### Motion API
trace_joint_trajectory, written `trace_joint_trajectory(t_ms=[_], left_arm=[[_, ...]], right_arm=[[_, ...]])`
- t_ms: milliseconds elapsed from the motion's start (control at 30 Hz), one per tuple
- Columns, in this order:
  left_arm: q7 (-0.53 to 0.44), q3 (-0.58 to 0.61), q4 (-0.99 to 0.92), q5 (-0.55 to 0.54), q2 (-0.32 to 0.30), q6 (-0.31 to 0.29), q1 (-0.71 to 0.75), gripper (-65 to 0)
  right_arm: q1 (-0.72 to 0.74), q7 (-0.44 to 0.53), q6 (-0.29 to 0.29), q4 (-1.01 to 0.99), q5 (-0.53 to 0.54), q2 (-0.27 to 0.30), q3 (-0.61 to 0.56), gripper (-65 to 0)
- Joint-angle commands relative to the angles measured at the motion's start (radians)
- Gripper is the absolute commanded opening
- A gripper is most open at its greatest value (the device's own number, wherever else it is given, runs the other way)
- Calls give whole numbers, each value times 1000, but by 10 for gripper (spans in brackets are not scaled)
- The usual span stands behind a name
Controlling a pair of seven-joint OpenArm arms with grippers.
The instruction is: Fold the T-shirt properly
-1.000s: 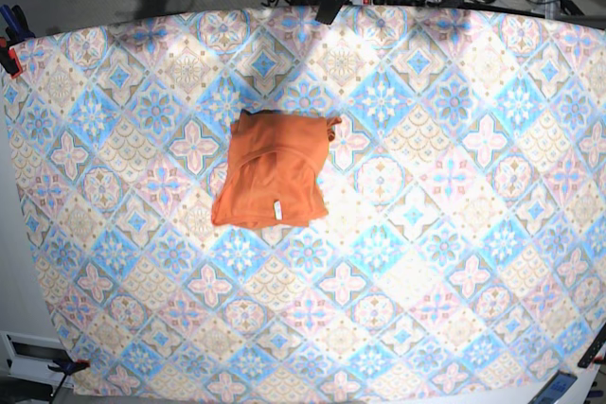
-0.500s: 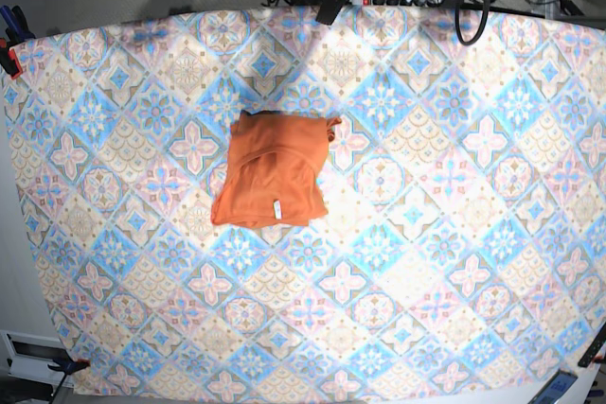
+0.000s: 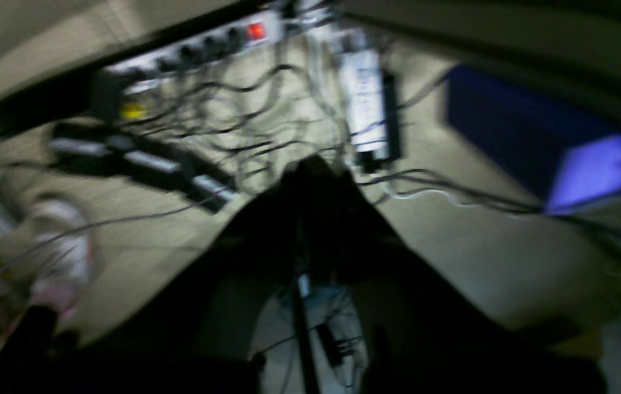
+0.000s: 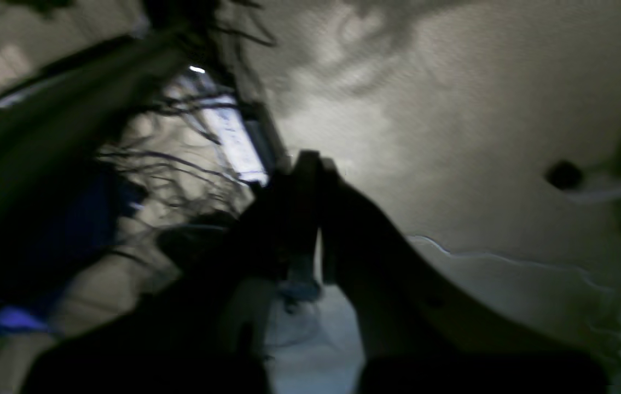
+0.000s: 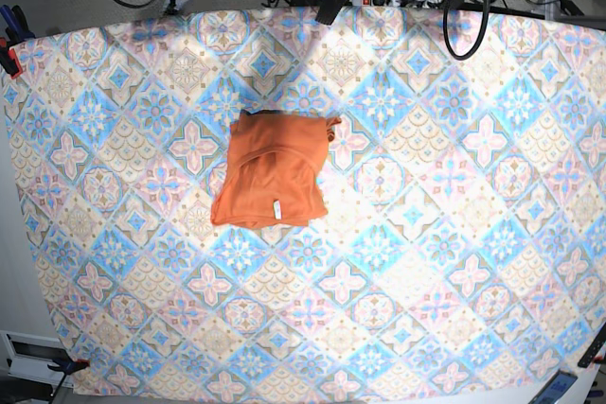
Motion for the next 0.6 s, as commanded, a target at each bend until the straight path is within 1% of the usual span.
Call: trace_joint_trajectory(t_ms=[0, 67, 200, 300, 567], left_arm=[[-4, -1, 0, -2, -4, -5, 1, -618], [-4, -1, 0, -2, -4, -5, 4, -618], [-4, 2, 0, 4, -4, -5, 10, -618], [-4, 5, 0, 4, -5, -5, 10, -618], [-4, 5, 0, 4, -4, -5, 8, -618]], right_arm=[[-4, 8, 3, -1, 20, 11, 7, -643], [-4, 12, 3, -1, 49, 8, 9, -643], [-4, 55, 3, -1, 101, 8, 3, -643], [-5, 71, 3, -1, 103, 6, 3, -643], [-7, 69, 3, -1, 96, -5, -3, -643]])
